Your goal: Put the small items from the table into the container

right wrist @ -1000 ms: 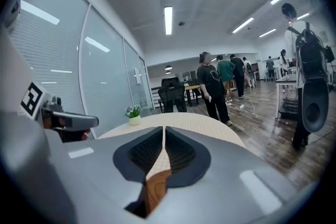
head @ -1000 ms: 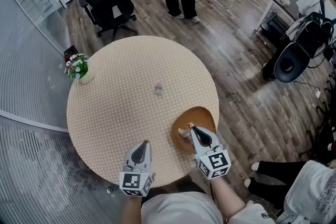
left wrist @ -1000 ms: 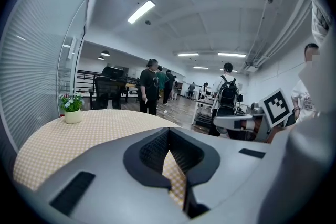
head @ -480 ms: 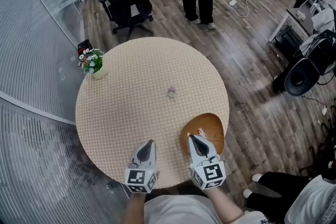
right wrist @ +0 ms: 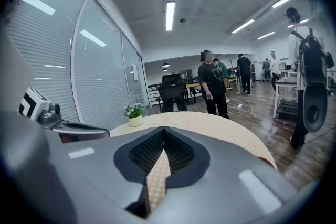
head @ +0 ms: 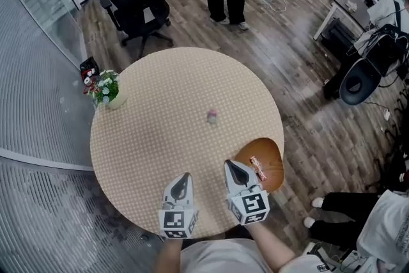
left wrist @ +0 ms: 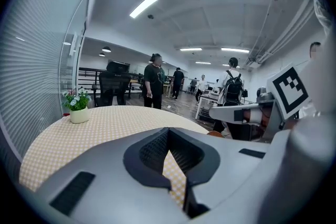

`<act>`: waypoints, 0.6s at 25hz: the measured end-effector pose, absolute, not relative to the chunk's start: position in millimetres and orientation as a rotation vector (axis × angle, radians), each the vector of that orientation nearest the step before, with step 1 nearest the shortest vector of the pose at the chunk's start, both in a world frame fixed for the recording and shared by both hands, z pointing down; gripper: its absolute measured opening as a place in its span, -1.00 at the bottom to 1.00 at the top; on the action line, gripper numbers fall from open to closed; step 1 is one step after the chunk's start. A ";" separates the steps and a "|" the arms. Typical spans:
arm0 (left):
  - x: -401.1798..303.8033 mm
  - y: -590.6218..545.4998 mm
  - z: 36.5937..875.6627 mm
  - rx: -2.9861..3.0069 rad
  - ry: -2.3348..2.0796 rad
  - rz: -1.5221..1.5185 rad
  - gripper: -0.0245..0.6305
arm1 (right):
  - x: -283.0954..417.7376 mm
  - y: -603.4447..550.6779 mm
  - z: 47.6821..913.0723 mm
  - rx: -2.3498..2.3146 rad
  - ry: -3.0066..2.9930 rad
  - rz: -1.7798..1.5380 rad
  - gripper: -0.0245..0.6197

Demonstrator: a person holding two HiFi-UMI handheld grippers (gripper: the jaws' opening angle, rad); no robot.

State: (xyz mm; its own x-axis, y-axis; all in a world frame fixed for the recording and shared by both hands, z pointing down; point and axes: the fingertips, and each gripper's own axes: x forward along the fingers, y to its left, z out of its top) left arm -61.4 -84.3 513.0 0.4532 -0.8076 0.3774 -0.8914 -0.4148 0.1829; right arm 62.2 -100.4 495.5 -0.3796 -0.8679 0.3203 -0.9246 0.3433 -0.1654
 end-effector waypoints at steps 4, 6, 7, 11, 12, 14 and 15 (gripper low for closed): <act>-82.1 -104.2 513.0 2.404 -1.386 0.350 -0.92 | 43.6 -133.2 502.0 1.703 -2.376 0.463 -0.91; -92.0 -113.5 514.7 2.419 -1.364 0.362 -0.92 | 35.3 -152.4 507.1 1.734 -2.353 0.456 -0.91; -96.2 -118.8 515.8 2.426 -1.352 0.363 -0.92 | 33.1 -163.4 510.7 1.758 -2.333 0.450 -0.86; -112.1 -138.1 518.1 2.452 -1.305 0.352 -0.92 | 32.4 -210.6 531.9 1.849 -2.224 0.438 -0.55; -116.9 -141.4 518.1 2.459 -1.296 0.354 -0.92 | 31.7 -221.6 540.1 1.858 -2.196 0.439 -0.43; -127.8 -145.4 518.8 2.468 -1.286 0.362 -0.92 | 29.8 -242.2 561.3 1.856 -2.144 0.453 -0.29; -133.6 -145.9 519.7 2.468 -1.285 0.367 -0.92 | 29.3 -251.1 573.8 1.852 -2.119 0.463 -0.21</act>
